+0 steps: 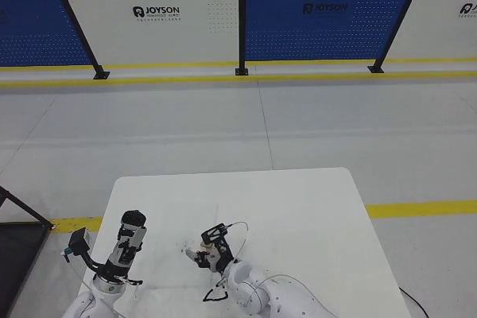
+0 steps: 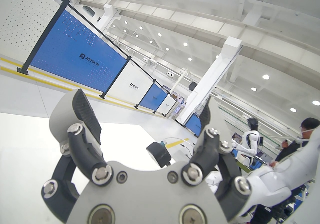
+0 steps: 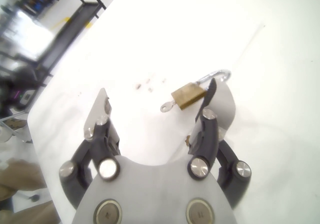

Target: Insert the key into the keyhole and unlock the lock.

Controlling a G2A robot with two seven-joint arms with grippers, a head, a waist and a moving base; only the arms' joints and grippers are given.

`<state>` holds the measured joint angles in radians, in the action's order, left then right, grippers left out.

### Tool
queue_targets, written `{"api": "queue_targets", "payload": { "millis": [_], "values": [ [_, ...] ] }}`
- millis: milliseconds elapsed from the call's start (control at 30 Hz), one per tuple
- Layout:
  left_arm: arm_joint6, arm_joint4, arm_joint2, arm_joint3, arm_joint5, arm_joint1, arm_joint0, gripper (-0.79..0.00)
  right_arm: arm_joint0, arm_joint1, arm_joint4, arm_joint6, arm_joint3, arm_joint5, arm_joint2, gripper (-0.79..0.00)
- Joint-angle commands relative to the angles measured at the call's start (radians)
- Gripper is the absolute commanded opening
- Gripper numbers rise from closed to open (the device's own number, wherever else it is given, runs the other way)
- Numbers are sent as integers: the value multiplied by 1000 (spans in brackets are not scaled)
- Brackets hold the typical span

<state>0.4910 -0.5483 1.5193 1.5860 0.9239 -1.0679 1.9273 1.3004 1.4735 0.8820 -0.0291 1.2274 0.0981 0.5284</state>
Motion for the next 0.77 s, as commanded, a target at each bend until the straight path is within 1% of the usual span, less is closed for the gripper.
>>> {"api": "queue_targets", "payload": {
  "millis": [0, 133, 200, 367, 400, 433, 500, 733],
  "values": [
    [0, 0, 0, 0, 0, 0, 0, 0, 34, -17, 49, 3, 52, 13, 15, 0],
    [0, 0, 0, 0, 0, 0, 0, 0, 113, -55, 163, 53, 165, 34, 58, 0],
    [0, 0, 0, 0, 0, 0, 0, 0, 167, -81, 219, 89, 238, 24, 92, 0],
    [0, 0, 0, 0, 0, 0, 0, 0, 333, -153, 307, 196, 440, -95, 219, 0],
    [0, 0, 0, 0, 0, 0, 0, 0, 344, -158, 313, 199, 449, -104, 228, 0],
    [0, 0, 0, 0, 0, 0, 0, 0, 329, -152, 307, 193, 435, -92, 215, 0],
    [0, 0, 0, 0, 0, 0, 0, 0, 351, -159, 314, 202, 456, -108, 231, 0],
    [0, 0, 0, 0, 0, 0, 0, 0, 344, -158, 313, 199, 449, -104, 228, 0]
  ]
}}
